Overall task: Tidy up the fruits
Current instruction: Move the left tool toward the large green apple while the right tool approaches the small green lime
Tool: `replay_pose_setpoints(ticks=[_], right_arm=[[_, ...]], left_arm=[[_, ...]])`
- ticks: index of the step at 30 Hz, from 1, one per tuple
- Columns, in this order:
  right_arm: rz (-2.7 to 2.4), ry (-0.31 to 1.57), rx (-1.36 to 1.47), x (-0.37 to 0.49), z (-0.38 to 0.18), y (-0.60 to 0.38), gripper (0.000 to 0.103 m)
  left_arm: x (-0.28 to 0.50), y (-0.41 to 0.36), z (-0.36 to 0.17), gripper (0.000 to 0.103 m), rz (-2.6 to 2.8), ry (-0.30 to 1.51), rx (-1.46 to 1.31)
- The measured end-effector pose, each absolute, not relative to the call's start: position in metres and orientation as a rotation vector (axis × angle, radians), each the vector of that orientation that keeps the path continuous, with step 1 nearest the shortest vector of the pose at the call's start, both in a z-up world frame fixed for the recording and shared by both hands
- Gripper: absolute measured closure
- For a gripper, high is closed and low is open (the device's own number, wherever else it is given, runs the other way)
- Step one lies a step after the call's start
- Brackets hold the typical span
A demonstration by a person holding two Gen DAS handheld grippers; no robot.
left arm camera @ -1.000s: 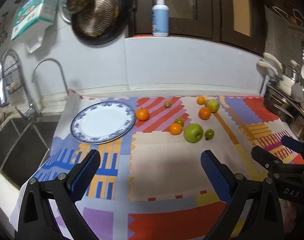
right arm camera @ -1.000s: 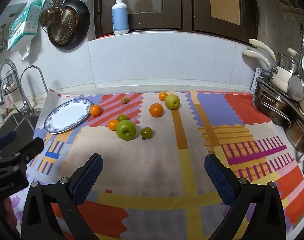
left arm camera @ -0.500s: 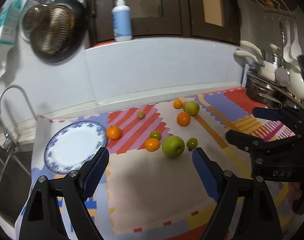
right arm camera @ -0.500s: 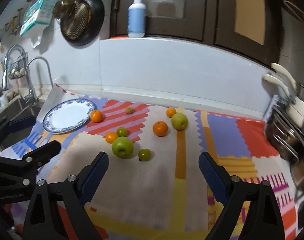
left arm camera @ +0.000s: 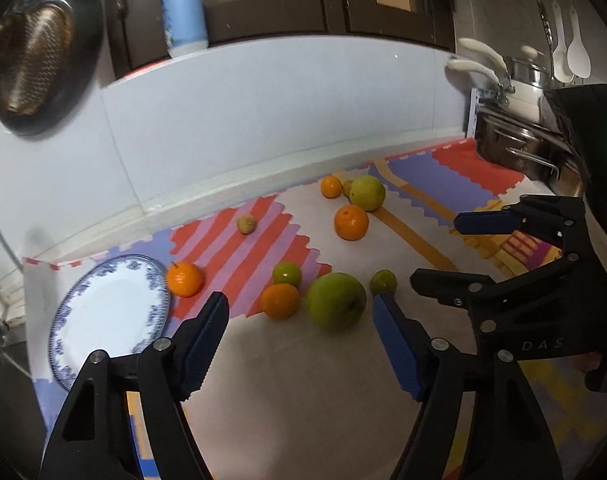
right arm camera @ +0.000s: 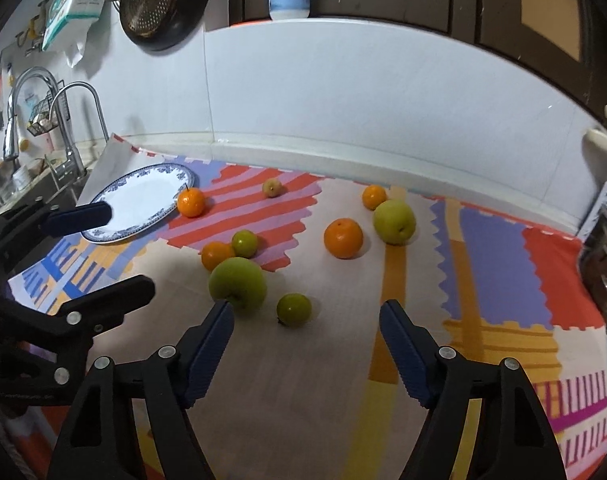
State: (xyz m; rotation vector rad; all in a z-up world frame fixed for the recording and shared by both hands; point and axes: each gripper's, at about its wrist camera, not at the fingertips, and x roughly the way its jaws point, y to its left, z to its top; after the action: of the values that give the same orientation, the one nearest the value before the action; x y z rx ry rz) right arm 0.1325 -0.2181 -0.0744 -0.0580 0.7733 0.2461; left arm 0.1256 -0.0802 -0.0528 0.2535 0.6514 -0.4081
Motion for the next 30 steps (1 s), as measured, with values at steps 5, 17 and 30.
replay_pose_setpoints(ticks=[5,17,30], right_arm=[[0.266,0.814,-0.038,0.150,-0.090,-0.221,0.036],[0.306,0.870,-0.047,0.169,-0.113,-0.214,0.047],[0.333,0.911,-0.035,0.182,-0.126,-0.213,0.055]], left_arm=[[0.142,-0.087,-0.067,0.032,-0.448,0.677,0.270],[0.171,-0.094,-0.093,0.051,-0.597,0.739,0.280],[0.189,-0.097,-0.104,0.050,-0.681,0.781,0.229]])
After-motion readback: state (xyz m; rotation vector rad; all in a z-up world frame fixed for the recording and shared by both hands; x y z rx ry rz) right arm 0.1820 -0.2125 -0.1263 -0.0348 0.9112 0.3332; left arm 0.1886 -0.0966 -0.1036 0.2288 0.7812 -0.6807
